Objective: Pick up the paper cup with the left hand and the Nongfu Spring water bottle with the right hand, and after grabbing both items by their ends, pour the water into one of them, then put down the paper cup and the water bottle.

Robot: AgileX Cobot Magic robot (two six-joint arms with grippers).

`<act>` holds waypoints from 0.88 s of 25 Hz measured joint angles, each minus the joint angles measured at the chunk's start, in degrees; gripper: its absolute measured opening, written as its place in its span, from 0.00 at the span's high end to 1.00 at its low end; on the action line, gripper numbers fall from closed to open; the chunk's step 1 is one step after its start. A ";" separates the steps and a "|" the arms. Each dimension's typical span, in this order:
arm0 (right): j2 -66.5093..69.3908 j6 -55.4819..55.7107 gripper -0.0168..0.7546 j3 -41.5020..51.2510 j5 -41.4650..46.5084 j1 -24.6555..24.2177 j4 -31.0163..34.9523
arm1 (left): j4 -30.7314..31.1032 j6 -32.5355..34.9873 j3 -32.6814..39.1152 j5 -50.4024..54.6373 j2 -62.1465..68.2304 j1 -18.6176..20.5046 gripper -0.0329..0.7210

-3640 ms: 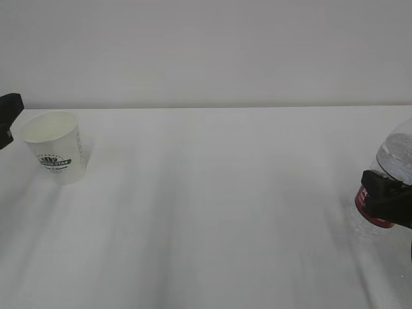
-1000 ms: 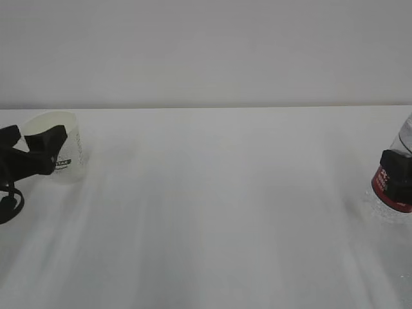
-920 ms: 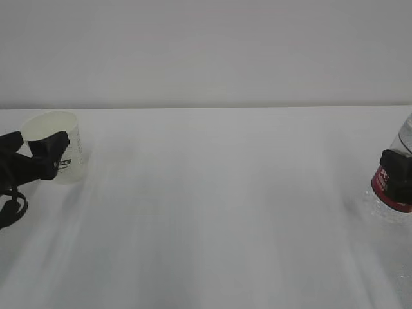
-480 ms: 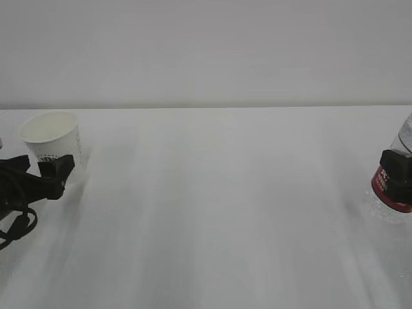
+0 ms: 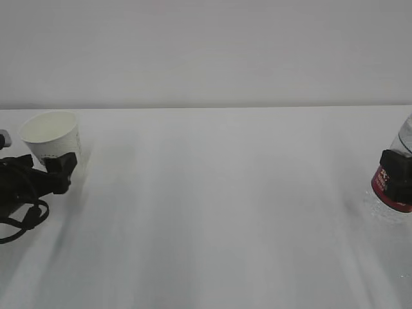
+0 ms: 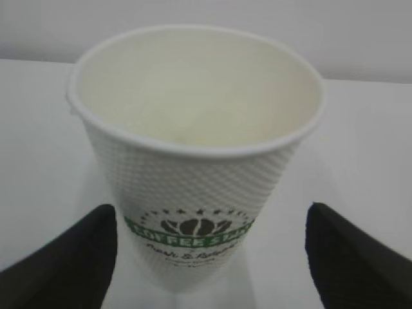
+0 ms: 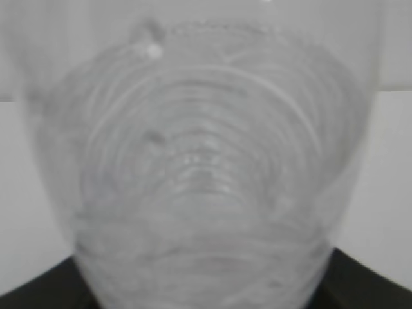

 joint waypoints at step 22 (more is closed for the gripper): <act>0.00 0.00 0.44 0.00 0.00 0.00 -0.57 | -0.16 -0.10 -10.29 -0.23 10.62 0.00 0.05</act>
